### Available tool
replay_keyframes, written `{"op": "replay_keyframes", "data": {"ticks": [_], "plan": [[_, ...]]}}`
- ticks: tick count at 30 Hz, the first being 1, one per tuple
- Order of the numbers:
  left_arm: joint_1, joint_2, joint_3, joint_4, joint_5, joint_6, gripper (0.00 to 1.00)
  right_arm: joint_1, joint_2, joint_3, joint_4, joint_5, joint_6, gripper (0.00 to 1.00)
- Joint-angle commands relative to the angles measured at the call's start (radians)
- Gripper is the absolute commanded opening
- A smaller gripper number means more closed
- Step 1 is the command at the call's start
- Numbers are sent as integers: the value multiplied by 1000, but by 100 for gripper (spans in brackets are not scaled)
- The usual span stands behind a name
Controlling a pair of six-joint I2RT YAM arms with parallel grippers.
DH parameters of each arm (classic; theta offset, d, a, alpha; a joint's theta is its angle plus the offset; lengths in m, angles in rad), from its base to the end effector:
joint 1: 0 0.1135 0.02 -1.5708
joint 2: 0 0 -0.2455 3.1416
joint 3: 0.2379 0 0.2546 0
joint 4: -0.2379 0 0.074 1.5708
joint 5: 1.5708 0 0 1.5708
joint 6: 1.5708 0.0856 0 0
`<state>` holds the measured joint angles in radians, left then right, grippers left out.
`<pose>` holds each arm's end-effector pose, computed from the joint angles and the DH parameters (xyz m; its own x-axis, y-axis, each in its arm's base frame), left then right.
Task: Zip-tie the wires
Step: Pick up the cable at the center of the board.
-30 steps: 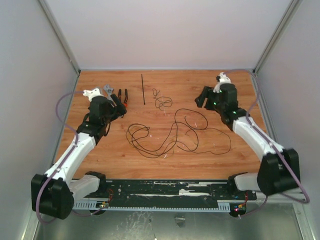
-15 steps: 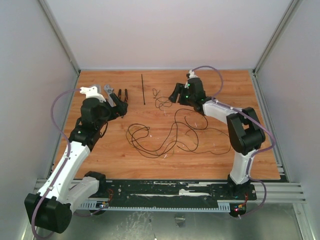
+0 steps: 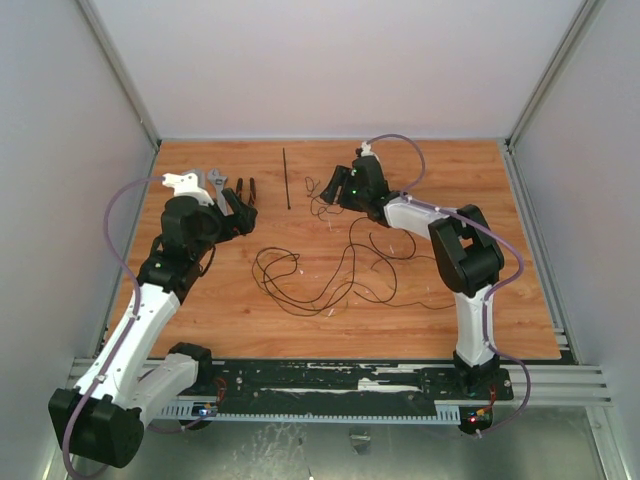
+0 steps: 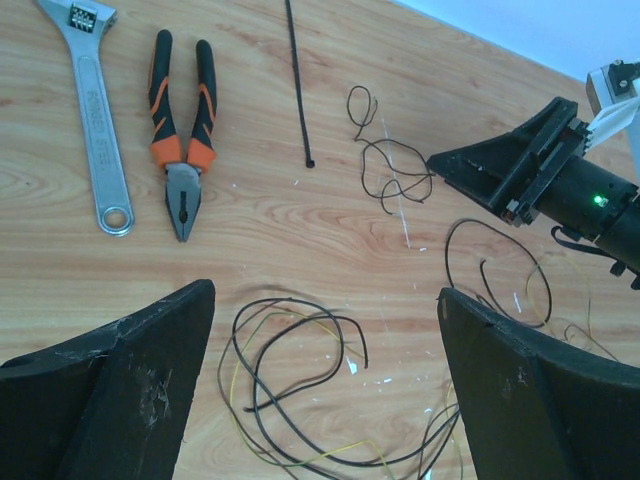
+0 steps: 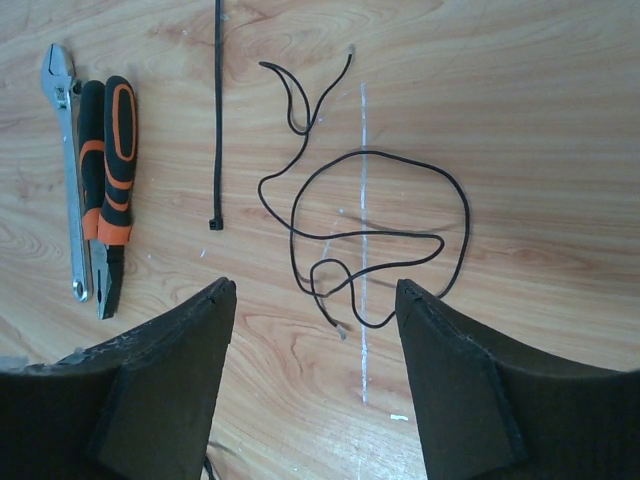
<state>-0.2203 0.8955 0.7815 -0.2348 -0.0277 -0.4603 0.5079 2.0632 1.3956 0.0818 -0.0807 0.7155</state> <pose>0.2632 -0.0565 0.2820 -0.3845 -0.3689 -0.8462 0.0248 0.9122 -0.4090 0.4338 0.2493 0.1357 -0.7211 0.3470 -0.5997 -0.0933 0.8091 0.5803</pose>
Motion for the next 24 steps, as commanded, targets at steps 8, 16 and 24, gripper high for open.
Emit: {"op": "replay_keyframes", "data": {"ticks": [8,16,24], "plan": [[-1,5,19,12,12,21,98,25,28,30,9,47,20,66],[-1,21,19,12,12,25,98,24,68,55,36,22,20,64],[-1,32,22,12,11,31,98,27,117,129,6,68,-1,62]]}}
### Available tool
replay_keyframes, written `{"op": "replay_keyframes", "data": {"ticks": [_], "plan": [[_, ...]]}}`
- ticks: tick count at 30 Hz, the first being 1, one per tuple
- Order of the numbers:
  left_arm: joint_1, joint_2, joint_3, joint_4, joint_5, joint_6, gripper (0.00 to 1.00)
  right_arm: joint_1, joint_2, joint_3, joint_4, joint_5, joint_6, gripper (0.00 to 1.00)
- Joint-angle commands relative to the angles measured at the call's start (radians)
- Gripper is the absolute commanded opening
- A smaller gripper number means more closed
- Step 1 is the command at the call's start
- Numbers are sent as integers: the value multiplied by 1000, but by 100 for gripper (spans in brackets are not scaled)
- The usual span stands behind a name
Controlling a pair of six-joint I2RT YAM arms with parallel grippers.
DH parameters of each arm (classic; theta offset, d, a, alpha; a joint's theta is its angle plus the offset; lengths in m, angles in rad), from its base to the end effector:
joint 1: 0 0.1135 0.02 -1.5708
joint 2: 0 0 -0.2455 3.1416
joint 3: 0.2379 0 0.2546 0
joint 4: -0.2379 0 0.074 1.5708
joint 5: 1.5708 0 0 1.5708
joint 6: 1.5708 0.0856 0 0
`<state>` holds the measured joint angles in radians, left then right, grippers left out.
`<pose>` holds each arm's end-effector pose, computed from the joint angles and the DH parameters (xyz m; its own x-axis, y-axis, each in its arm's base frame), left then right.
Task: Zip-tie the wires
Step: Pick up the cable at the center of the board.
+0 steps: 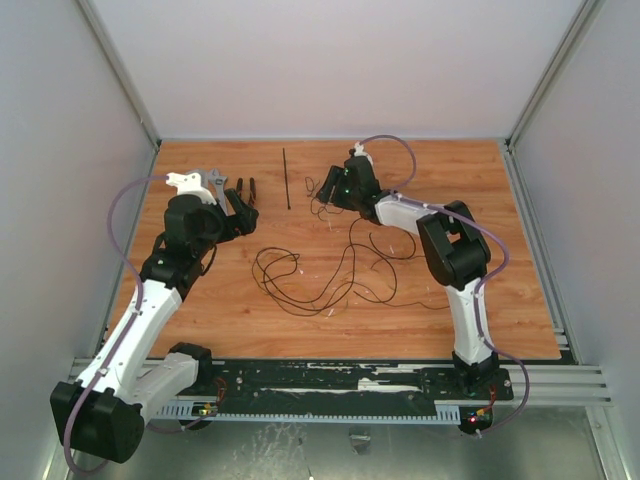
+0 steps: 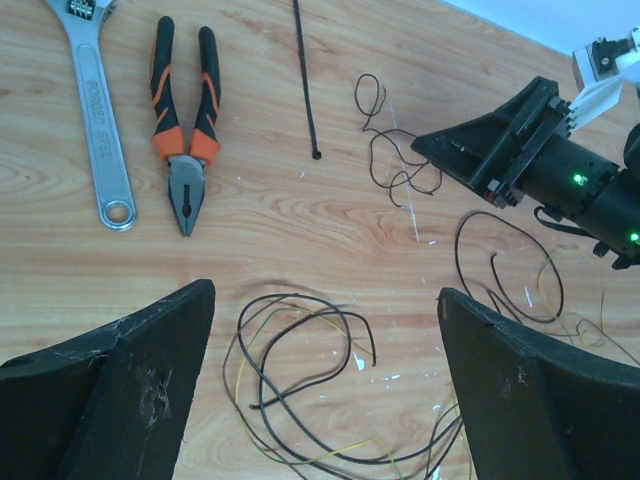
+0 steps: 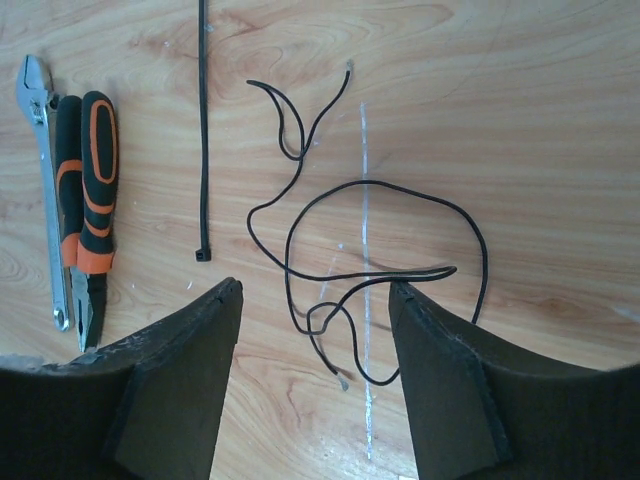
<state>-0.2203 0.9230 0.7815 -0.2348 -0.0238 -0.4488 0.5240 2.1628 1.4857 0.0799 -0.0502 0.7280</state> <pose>0.2675 -0.0578 0.2751 -0.4085 -0.3530 -0.8417 0.0218 0.9181 -0.3956 0.4475 0.2636 0.1193 -0.7199 0.3515 -0.5985 -0.0759 0.8172 0.5713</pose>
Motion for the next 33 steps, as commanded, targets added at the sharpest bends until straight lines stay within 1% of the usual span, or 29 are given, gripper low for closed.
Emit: {"op": "replay_keyframes", "data": {"ticks": [1,5,16,19,23,26,27,30,33], "plan": [[-1,4,22,12,6,21,98,10,22,46,3,40,-15,61],[-1,9,25,12,7,23,98,9,45,77,-17,46,-17,58],[-1,11,27,12,13,20,98,11,80,78,-14,51,0,43],[-1,10,22,12,15,18,98,10,83,78,-13,55,-4,34],[-1,7,22,12,13,22,98,12,65,77,-17,65,-18,14],[-1,5,29,9,10,27,98,12,28,71,-23,83,-41,1],[-1,6,34,8,11,28,98,12,13,71,-29,92,-52,0],[-1,13,58,5,32,27,98,10,-51,75,-48,114,-107,0],[-1,35,106,6,77,36,98,8,-134,115,-87,104,-182,0]]}}
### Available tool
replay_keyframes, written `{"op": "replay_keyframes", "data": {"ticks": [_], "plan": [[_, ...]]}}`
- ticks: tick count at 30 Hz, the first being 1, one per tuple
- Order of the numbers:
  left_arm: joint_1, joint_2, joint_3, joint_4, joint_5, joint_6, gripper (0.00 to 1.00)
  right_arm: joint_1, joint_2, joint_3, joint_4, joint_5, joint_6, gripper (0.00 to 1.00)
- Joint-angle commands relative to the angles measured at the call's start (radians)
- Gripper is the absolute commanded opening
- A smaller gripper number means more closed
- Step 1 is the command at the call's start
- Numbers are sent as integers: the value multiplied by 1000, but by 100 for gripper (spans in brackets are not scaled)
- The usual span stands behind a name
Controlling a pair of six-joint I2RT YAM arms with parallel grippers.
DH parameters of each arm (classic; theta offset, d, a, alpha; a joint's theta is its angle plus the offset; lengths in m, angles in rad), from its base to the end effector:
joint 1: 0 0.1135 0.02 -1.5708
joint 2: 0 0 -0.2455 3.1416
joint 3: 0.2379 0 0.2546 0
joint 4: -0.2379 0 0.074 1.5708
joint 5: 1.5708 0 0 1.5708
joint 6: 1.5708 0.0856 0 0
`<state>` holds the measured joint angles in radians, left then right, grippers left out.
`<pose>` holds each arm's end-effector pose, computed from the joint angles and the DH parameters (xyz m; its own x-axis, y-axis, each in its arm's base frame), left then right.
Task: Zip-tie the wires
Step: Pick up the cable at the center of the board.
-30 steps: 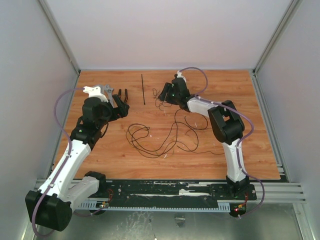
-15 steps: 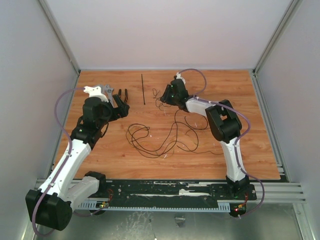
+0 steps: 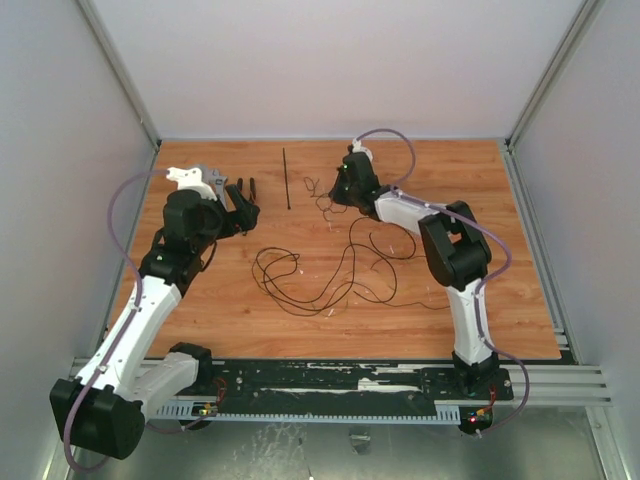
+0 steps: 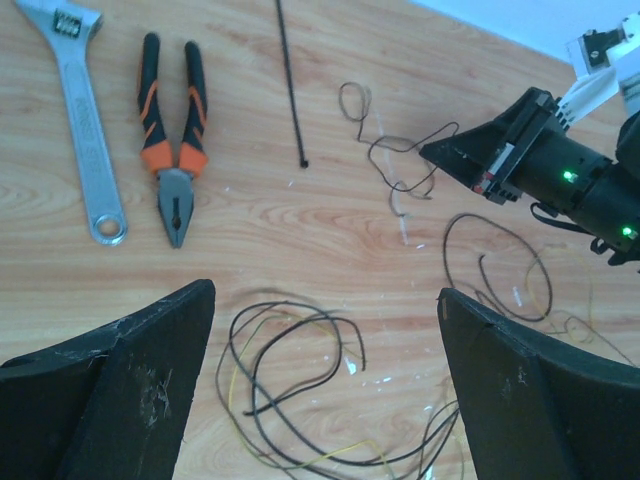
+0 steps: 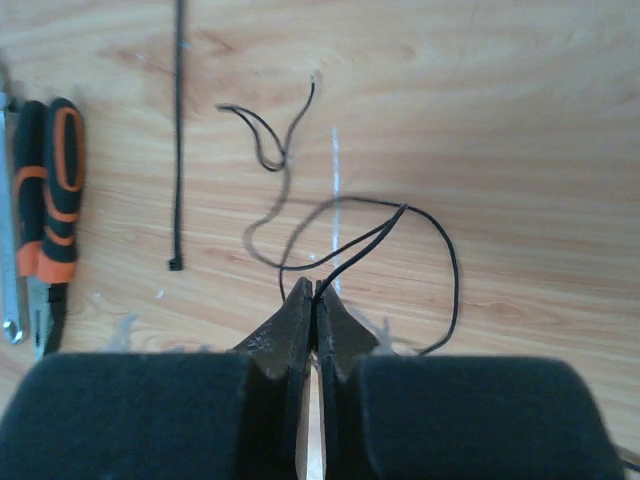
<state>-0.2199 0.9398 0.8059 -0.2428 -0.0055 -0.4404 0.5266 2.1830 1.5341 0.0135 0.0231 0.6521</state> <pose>0.2702 -0.0599 0.2794 -0.4156 -0.3439 -0.8420 0.0398 0.9180 -0.3946 0.4531 0.2611 0.1180 -0.7030 0.2931 -0.6480 -0.0752 0.8754 0.4775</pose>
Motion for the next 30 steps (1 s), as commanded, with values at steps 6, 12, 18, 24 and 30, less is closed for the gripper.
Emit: {"op": "replay_keyframes", "data": {"ticks": [6,12,18,24,30], "plan": [[2,78,168,51,136,26,98,-39,-248,311,-274,-178,-273,0],[4,123,224,134,189,-8,98,-116,-320,519,-527,-350,-419,0],[-3,180,213,298,389,-86,98,-142,-387,668,-635,-408,-425,0],[-74,207,180,397,439,-96,98,-144,-496,615,-565,-405,-382,0],[-172,213,120,504,476,-82,98,-144,-564,581,-554,-451,-359,0]]}}
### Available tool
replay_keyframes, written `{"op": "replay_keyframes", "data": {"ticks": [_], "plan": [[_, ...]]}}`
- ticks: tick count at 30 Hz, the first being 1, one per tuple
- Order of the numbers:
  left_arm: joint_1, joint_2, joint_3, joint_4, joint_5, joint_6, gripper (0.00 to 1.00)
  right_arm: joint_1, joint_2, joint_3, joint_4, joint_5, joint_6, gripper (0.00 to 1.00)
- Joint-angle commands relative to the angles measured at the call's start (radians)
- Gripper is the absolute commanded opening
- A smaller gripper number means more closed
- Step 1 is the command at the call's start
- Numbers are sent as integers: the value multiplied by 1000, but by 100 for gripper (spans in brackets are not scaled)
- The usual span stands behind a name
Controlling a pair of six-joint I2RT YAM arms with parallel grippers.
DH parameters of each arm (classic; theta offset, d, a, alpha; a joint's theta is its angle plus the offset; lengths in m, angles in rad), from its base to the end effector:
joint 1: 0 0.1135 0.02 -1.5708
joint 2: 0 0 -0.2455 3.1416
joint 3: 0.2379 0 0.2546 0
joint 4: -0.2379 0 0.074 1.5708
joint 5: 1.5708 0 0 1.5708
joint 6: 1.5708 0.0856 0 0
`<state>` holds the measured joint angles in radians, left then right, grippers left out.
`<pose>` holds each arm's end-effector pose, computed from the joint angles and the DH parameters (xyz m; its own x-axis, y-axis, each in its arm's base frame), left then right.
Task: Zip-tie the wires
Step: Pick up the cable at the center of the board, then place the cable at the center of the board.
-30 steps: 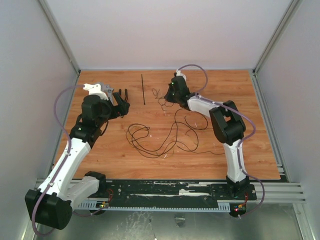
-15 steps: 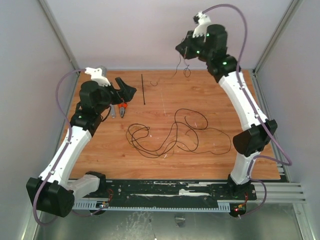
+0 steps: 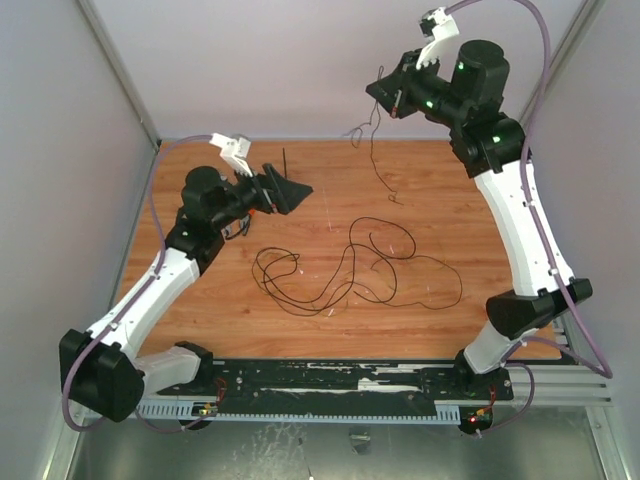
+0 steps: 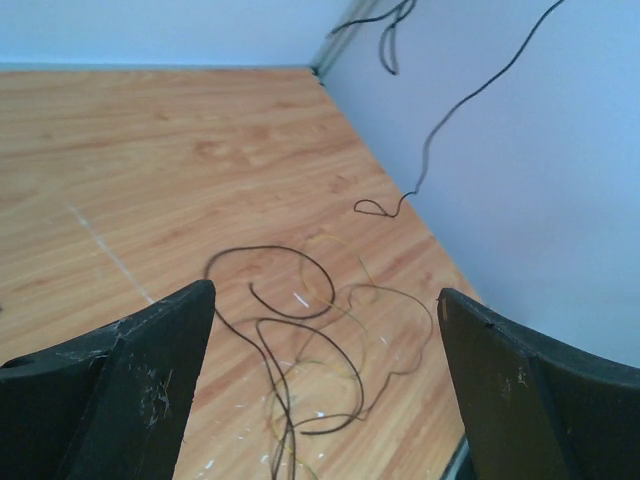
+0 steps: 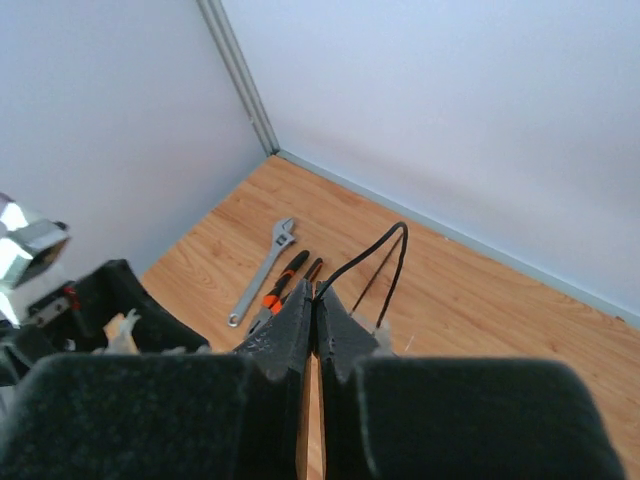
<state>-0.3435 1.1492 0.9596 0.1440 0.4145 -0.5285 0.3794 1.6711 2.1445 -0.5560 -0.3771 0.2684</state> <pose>0.2954 -0.1423 0.3429 -0.3835 -0.3530 -0.8534 0.5717 0.6350 -0.5196 0.3511 0.1739 0.5113 -0.2556 0.1635 -0.9529 -0.6403 0.7098 0.2936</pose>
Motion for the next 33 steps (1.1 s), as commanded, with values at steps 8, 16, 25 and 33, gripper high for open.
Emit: {"op": "replay_keyframes", "data": {"ticks": [8,16,25,33], "plan": [[-163,36,-80,257,100,19,98,4,-171,-121,55,-93,65,0],[-201,59,-112,309,51,46,98,4,-250,-188,110,-217,110,0],[-205,83,-117,321,50,65,98,7,-274,-223,128,-273,126,0],[-277,157,-120,447,220,46,98,5,-304,-251,144,-283,139,0]]}}
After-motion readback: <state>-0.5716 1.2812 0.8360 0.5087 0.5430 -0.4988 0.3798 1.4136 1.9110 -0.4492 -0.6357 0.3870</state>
